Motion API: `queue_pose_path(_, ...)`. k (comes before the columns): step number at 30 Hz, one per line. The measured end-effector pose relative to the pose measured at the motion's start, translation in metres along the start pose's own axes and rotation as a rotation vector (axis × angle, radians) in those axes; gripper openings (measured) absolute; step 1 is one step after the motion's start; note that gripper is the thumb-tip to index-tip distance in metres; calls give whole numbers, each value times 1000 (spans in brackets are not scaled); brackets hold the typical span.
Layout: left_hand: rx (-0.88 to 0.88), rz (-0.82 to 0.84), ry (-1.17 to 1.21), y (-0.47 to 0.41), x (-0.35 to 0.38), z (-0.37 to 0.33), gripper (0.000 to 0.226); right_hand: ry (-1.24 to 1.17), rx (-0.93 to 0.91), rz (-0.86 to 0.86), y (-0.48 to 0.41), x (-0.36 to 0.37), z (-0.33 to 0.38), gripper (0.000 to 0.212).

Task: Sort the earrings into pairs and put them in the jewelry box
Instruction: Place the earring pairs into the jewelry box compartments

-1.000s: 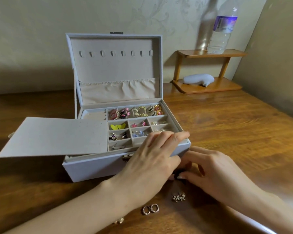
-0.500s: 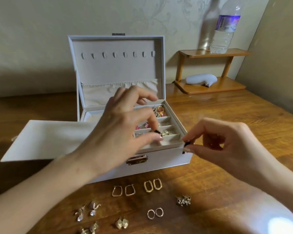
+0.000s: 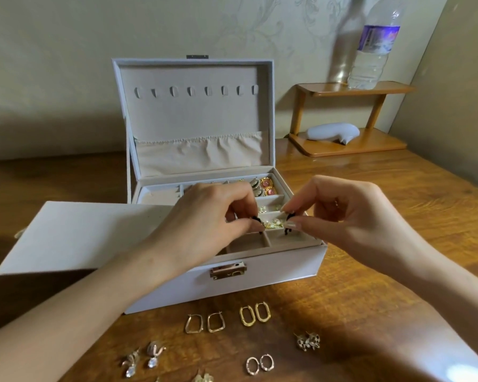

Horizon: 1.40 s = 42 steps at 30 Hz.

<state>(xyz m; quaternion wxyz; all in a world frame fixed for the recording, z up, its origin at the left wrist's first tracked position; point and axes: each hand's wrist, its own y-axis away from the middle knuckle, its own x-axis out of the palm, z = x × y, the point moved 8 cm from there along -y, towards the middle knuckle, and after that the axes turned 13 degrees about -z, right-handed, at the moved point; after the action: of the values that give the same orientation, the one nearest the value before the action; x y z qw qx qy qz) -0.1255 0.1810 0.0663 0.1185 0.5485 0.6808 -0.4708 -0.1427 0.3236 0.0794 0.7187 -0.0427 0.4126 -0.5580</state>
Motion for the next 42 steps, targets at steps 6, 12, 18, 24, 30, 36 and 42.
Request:
queue_pose_path(6, -56, 44, 20, -1, 6, 7, 12, -8, 6, -3, -1, 2, -3, 12)
queue_pose_path(12, 40, 98, -163, 1, 11, 7, 14, -13, 10, 9, -2, 6, -4, 12)
queue_pose_path(18, 131, 117, -283, 3, 4, 5, 16, -25, 15, 32, -2, 11, -6, 11)
queue_pose_path(24, 161, 143, -295, 6, 2, -3, 23, -44, 9, 34, -5, 15, -5, 12)
queue_pose_path(30, 180, 214, -475, 2, 10, -3, 17, -35, -5, 65, -10, 22, 1, 19)
queue_pose_path(36, 150, 250, -455, 4, 17, -4, 10, -31, -30, 72, -17, 27, 5, 15)
queue_pose_path(42, 221, 231, -481, 2, 19, -7, 12, -52, -20, 40, -17, 22, 2, 12)
